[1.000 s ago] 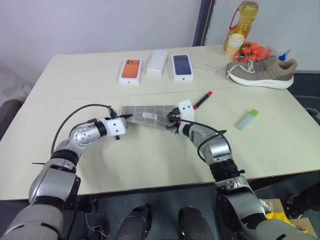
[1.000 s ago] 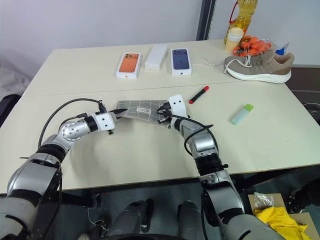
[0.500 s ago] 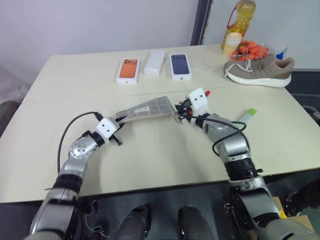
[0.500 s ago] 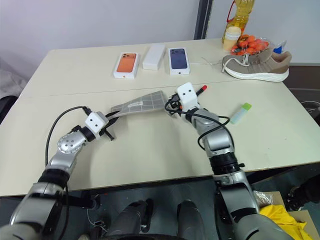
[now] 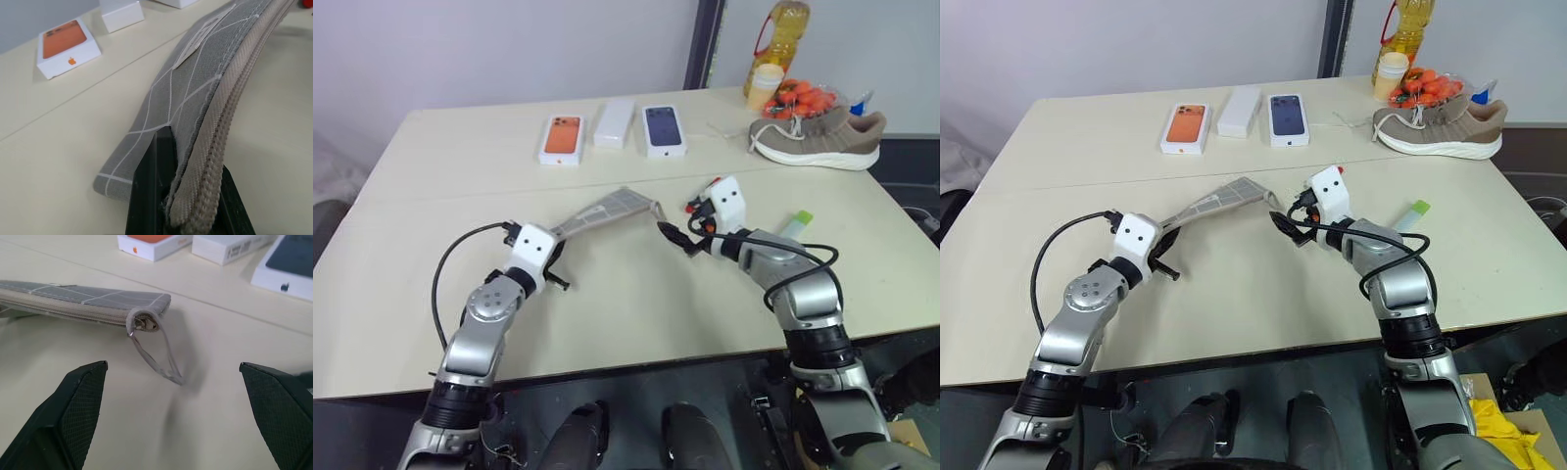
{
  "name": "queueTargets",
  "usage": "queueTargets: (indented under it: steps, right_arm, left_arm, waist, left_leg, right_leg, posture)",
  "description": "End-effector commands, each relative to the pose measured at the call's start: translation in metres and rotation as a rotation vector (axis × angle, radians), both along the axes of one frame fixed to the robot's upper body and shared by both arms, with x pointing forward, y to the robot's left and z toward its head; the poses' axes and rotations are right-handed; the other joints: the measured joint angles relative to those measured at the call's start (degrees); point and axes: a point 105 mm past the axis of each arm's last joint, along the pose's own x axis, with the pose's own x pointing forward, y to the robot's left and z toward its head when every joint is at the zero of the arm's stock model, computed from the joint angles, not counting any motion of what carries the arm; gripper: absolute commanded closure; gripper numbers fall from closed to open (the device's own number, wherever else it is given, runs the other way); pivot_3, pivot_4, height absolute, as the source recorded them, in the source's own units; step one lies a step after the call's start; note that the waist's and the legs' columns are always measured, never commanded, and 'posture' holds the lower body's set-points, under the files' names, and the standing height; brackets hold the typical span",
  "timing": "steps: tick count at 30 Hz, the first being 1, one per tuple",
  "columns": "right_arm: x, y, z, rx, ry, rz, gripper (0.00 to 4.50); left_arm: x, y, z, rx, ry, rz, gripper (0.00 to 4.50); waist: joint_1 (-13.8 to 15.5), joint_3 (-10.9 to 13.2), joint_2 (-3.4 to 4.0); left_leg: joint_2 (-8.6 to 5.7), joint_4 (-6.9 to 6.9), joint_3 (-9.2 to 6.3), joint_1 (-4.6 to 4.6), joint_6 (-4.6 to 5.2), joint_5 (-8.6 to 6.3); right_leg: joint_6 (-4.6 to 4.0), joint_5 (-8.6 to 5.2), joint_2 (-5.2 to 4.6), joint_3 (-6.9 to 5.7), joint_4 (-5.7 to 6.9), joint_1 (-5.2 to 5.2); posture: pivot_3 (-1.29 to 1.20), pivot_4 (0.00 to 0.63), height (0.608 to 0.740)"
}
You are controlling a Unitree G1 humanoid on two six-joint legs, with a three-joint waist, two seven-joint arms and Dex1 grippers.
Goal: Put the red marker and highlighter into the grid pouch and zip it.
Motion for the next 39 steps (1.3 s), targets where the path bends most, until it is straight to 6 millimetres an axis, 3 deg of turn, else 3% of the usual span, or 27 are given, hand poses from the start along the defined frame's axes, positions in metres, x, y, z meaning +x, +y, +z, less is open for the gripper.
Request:
queueTargets:
  steps: [1, 5, 7, 9, 15, 28, 33, 36, 39]
  right_arm:
    - [0.009, 0.007, 0.006, 0.012, -0.031, -0.033, 0.03]
    - [0.021, 0.012, -0.003, 0.015, -0.017, -0.080, 0.03]
    - [0.024, 0.014, -0.006, 0.021, -0.009, -0.084, 0.53]
    - [0.025, 0.015, -0.007, 0.019, -0.009, -0.085, 1.34]
    - [0.024, 0.021, -0.006, 0.018, -0.021, -0.071, 4.43]
    - [-0.003, 0.075, 0.012, -0.118, -0.125, 0.153, 4.48]
    - [-0.029, 0.109, 0.021, -0.174, -0.186, 0.337, 4.48]
    - [-0.052, 0.130, 0.017, -0.234, -0.209, 0.501, 4.48]
    - [-0.063, 0.140, 0.010, -0.284, -0.211, 0.584, 4.48]
  left_arm:
    - [-0.001, -0.009, 0.014, 0.003, -0.050, -0.024, 4.50]
    - [-0.001, -0.012, 0.015, 0.002, -0.052, -0.034, 4.50]
    - [-0.001, -0.012, 0.015, 0.002, -0.052, -0.034, 4.50]
    - [-0.001, -0.012, 0.015, 0.001, -0.052, -0.032, 4.50]
    - [-0.002, -0.013, 0.015, -0.004, -0.051, -0.028, 4.50]
    - [0.000, -0.024, 0.013, -0.007, -0.040, -0.043, 4.50]
    - [0.001, -0.028, 0.012, -0.011, -0.032, -0.046, 4.50]
    - [0.001, -0.031, 0.012, -0.018, -0.032, -0.049, 4.50]
    - [0.001, -0.034, 0.013, -0.029, -0.034, -0.054, 4.50]
  waist:
    - [0.1, 0.0, 0.00]
    - [0.4, 0.0, 0.00]
    - [0.8, 0.0, 0.00]
    - [1.0, 0.0, 0.00]
    - [1.2, 0.0, 0.00]
    - [1.2, 0.0, 0.00]
    - [1.2, 0.0, 0.00]
    - [1.2, 0.0, 0.00]
    - [1.2, 0.0, -0.01]
  left_leg:
    - [0.00, 0.00, 0.00, 0.00, 0.00, 0.00]
    - [-0.01, 0.01, 0.01, 0.00, 0.00, 0.00]
    - [-0.01, 0.01, 0.03, 0.00, -0.01, 0.00]
    - [-0.01, 0.00, 0.03, 0.00, -0.01, 0.00]
    - [-0.01, 0.01, 0.03, 0.00, -0.01, 0.00]
    - [-0.01, 0.00, 0.03, 0.00, -0.01, 0.00]
    - [-0.01, 0.01, 0.03, 0.00, -0.02, 0.00]
    - [-0.01, 0.01, 0.03, 0.00, -0.02, 0.00]
    - [-0.02, 0.03, 0.01, 0.00, -0.02, 0.00]
  right_leg:
    - [0.00, 0.00, -0.01, 0.00, 0.00, 0.00]
    - [0.00, 0.00, -0.01, 0.00, 0.00, 0.00]
    - [0.00, 0.00, -0.01, 0.00, 0.00, -0.01]
    - [0.00, 0.00, -0.01, 0.00, -0.02, -0.01]
    - [0.00, 0.00, -0.01, 0.01, -0.05, 0.01]
    - [0.00, 0.00, -0.01, 0.00, -0.05, 0.00]
    - [0.00, 0.00, -0.01, 0.00, -0.05, 0.01]
    - [0.00, 0.00, -0.01, 0.00, -0.05, 0.01]
    - [0.00, 0.01, -0.01, -0.02, -0.07, 0.03]
  posture:
    - [0.00, 0.150, 0.740]
    - [0.00, 0.150, 0.740]
    - [0.00, 0.150, 0.740]
    - [0.00, 0.150, 0.740]
    - [0.00, 0.150, 0.740]
    - [0.00, 0.150, 0.740]
    - [0.00, 0.150, 0.740]
    - [0.00, 0.150, 0.740]
    - [0.00, 0.150, 0.740]
